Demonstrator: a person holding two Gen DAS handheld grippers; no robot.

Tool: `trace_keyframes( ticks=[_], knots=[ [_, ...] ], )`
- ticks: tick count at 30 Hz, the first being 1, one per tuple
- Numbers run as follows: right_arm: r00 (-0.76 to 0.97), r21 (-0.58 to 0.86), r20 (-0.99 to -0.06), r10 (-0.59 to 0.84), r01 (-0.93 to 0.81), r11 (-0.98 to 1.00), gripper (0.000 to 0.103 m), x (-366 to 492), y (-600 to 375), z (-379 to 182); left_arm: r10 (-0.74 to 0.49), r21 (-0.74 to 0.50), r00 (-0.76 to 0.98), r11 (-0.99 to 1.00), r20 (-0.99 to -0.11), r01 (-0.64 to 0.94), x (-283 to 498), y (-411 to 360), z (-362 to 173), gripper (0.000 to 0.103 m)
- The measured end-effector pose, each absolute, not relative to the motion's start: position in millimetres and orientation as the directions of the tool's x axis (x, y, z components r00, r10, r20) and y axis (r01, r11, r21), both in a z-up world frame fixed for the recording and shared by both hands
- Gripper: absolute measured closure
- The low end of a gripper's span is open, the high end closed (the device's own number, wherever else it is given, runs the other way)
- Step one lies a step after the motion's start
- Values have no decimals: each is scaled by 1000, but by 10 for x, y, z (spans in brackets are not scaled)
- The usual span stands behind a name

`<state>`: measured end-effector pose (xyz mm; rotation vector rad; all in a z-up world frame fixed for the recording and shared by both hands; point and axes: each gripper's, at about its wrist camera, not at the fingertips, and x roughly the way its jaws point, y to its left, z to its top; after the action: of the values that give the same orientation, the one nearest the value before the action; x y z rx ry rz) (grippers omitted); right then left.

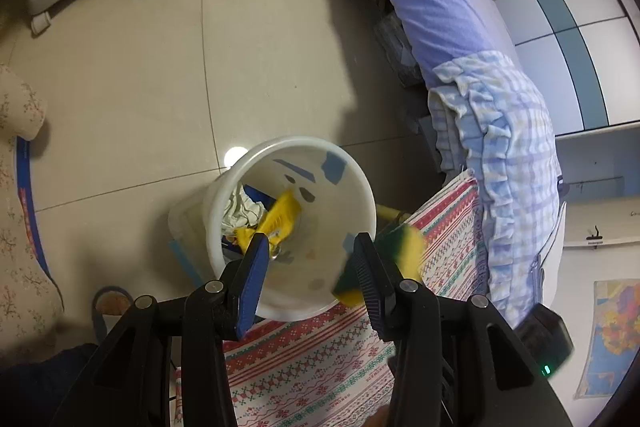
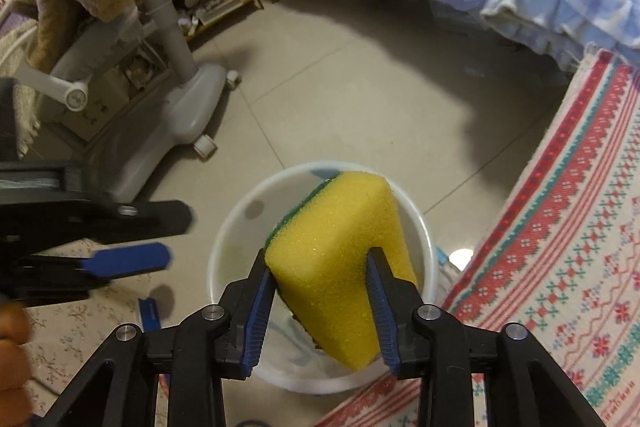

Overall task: Collect trash
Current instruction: 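Carry bag and sponge to the wastebasket and open both tools over it, then grasp the white box lid with the left tool while the right tool grasps a white yogurt bottle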

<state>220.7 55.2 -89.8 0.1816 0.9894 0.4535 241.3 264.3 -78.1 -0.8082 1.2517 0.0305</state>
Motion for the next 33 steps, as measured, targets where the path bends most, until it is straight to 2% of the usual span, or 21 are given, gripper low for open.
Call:
trace_keyframes(
  ticks=[1,3,12,19,26,30,33],
  knots=[
    [466,340,-771,435,-277,899,50,2238,568,-921,-400,-529,355,724,-845,-442,2395,2659,-766,56],
    [466,322,-786,407,-254,912,39,2286,583,-954,-407,-536,356,717,-841,-445,2368,2683,-752,56],
    [481,294,-787,386,-257,921,39,2120,433,-872,-390,-528,365,710,-846,-466,2299,2718,-746,57],
    [498,239,-800,335,-248,939,39,1765,-17,-691,-385,-514,356,748,-851,-420,2158,2387,-635,57],
    [554,191,-796,243,-152,970,39,1370,-883,-217,-373,-487,386,835,-844,-257,1958,1681,-315,56],
    [605,115,-782,146,-91,989,36,1072,-1427,15,-380,-450,397,888,-836,-98,1814,1163,-143,56],
    [636,136,-765,105,0,991,35,864,-1950,81,-378,-406,398,914,-836,14,1688,776,-39,56]
  ],
)
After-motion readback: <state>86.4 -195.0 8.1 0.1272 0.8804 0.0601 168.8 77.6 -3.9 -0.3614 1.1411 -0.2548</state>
